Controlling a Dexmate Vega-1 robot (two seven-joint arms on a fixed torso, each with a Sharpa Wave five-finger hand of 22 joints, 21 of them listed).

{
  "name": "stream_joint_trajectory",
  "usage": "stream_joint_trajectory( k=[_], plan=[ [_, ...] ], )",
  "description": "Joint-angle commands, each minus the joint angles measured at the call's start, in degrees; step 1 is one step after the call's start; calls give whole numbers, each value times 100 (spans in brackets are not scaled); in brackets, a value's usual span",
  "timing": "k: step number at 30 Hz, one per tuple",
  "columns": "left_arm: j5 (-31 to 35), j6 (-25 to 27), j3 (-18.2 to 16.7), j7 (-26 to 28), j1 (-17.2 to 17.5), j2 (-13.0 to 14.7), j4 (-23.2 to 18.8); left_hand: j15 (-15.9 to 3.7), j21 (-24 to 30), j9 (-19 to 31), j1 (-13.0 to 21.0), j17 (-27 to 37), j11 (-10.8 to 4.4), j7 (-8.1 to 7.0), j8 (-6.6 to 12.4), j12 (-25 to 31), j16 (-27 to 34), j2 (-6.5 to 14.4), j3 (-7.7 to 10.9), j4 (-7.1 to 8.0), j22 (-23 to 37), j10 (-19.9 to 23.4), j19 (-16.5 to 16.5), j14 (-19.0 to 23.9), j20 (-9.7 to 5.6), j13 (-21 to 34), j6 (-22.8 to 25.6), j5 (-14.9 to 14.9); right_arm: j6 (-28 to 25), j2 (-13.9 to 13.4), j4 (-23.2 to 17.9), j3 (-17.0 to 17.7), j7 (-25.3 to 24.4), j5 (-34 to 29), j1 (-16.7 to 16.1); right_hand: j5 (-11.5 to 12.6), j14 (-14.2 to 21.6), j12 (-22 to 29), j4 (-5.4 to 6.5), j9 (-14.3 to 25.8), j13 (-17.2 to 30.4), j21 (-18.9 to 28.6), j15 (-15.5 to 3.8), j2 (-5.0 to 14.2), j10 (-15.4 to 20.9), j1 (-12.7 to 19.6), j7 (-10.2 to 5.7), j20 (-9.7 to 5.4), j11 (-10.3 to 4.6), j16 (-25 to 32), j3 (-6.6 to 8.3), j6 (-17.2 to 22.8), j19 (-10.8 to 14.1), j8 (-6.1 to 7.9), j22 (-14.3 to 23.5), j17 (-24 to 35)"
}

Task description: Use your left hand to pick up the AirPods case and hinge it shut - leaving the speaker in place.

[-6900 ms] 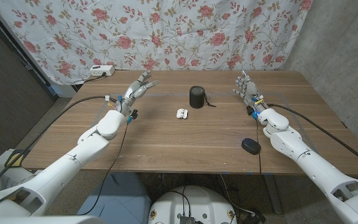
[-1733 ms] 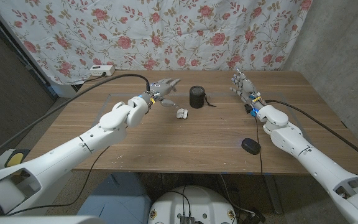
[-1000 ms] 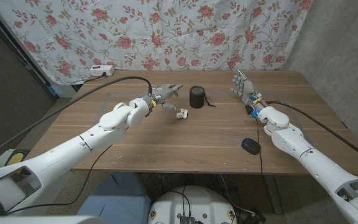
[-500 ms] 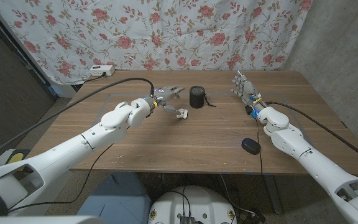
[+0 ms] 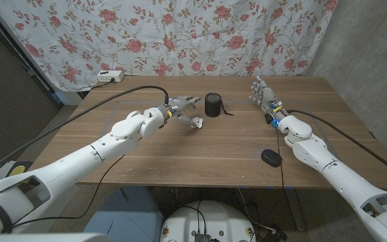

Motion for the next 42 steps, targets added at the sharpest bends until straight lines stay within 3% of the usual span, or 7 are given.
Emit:
stream_joint_trajectory(
  k=[1,9,17,23,30,42],
  plan=[
    [77,6,85,-76,-67,-104,111,30,28,2,157,18,37,24,20,23,36,115,81,-41,8,67,-7,18,95,23,-1242,48,18,33,52,30,-32,35,-13,-1,-35,-10,-46,29,25,6,59,52,-43,15,-23,55,-12,10,2,-47,1,42,19,12],
    [230,164,129,-134,-61,-134,80,9,33,3,223,16,-52,45,39,36,53,154,97,-50,8,153,4,83,116,34,-1166,20,60,58,131,37,-14,50,-8,-2,-46,-24,-48,30,25,1,63,53,-83,15,-33,63,-22,8,-1,-48,-16,44,19,10],
    [89,88,178,-112,-154,-228,373,19,39,2,218,15,-38,47,53,48,59,156,80,-36,9,218,23,124,137,44,-1092,0,101,102,192,52,-35,62,10,-3,-57,-45,-53,30,25,1,59,57,-156,16,-79,67,-44,9,-5,-178,-29,-2,19,8],
    [26,-15,189,-22,-172,-208,375,4,44,2,241,15,-63,36,58,45,60,176,86,-38,9,238,41,143,135,49,-1057,-3,86,112,210,25,-16,39,62,-3,-76,-51,-55,30,24,1,41,60,-183,19,-87,64,-58,3,-6,-202,-35,-4,19,7],
    [85,-20,317,-300,-282,-235,380,15,43,1,255,14,-73,53,55,30,54,188,83,-36,9,234,49,151,145,55,-1031,-9,59,116,178,32,-61,41,57,-3,-90,-48,-58,31,24,-1,37,65,-190,22,-87,64,-49,0,-6,-204,-48,2,19,6],
    [87,-70,345,-142,-265,-240,498,-16,38,0,256,14,-99,22,38,25,55,184,64,-31,9,266,46,181,145,66,-1027,-17,83,104,101,60,-167,13,-2,-5,-115,-60,-63,32,23,-2,0,73,-263,26,-64,55,-60,-1,-9,-372,-73,-33,20,5]
  ],
)
